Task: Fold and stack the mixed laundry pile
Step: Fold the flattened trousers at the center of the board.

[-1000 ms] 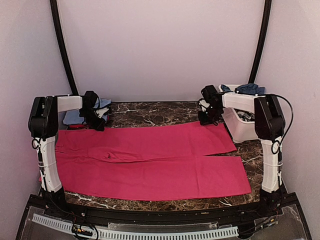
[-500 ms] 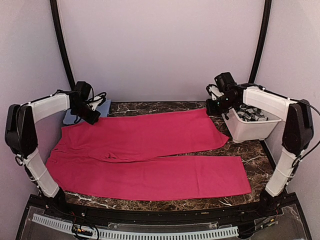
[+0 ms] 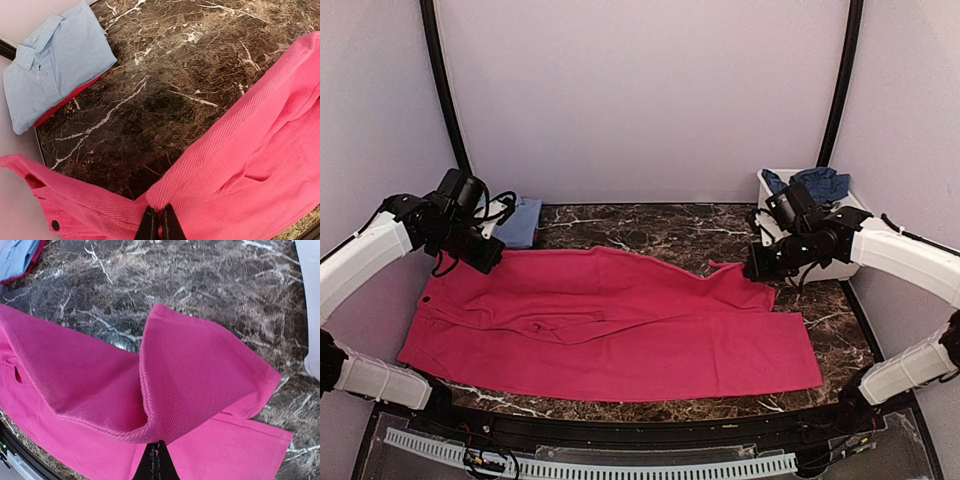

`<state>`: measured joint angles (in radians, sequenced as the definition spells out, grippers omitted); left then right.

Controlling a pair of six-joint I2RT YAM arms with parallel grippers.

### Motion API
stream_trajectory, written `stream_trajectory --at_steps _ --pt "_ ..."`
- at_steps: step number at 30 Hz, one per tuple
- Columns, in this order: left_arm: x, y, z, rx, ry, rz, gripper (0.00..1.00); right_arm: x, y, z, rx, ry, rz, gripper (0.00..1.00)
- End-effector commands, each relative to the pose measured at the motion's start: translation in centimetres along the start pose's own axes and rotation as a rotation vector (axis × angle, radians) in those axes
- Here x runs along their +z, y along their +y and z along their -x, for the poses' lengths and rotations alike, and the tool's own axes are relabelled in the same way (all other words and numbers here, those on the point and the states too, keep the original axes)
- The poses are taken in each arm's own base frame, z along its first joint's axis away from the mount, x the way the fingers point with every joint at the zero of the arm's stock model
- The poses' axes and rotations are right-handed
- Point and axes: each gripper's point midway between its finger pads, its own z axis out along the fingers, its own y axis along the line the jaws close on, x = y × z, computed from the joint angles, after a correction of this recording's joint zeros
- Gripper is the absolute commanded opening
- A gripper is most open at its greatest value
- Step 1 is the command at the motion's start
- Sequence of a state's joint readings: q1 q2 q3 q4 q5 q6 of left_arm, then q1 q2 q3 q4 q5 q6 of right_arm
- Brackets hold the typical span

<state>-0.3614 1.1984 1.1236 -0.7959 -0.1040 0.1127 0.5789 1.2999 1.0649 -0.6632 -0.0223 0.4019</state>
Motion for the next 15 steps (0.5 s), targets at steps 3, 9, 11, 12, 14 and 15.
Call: stream_trajectory --at_steps 3,9,11,12,14,15 --pt "-1.4 -3.5 -2.3 0.111 0.249 -0.024 0.0 -0.1 -1.5 -4.6 0.088 0.115 -0.096 0.0" --pt "-3.5 -5.5 -6.1 0.421 0.422 0.0 0.0 -1.9 -0.9 -8.0 0.155 0.151 -0.073 0.0" --pt "-2.9 -5.8 -9.2 0.509 0.488 -0.007 0.0 -1.9 -0.6 -9.4 0.15 0.174 -0.061 0.0" --pt "-2.8 -6.5 -10.9 0.513 0.526 -0.057 0.0 -1.8 -0.3 -9.9 0.135 0.186 -0.038 0.0" --pt "-2.6 -6.9 -12.6 0.526 0.575 -0.096 0.0 -1.3 -0.2 -10.5 0.118 0.208 -0.03 0.0" --pt "-2.6 -7.7 -13.2 0.531 0.592 -0.149 0.0 -1.1 -0.2 -10.4 0.105 0.213 -0.037 0.08"
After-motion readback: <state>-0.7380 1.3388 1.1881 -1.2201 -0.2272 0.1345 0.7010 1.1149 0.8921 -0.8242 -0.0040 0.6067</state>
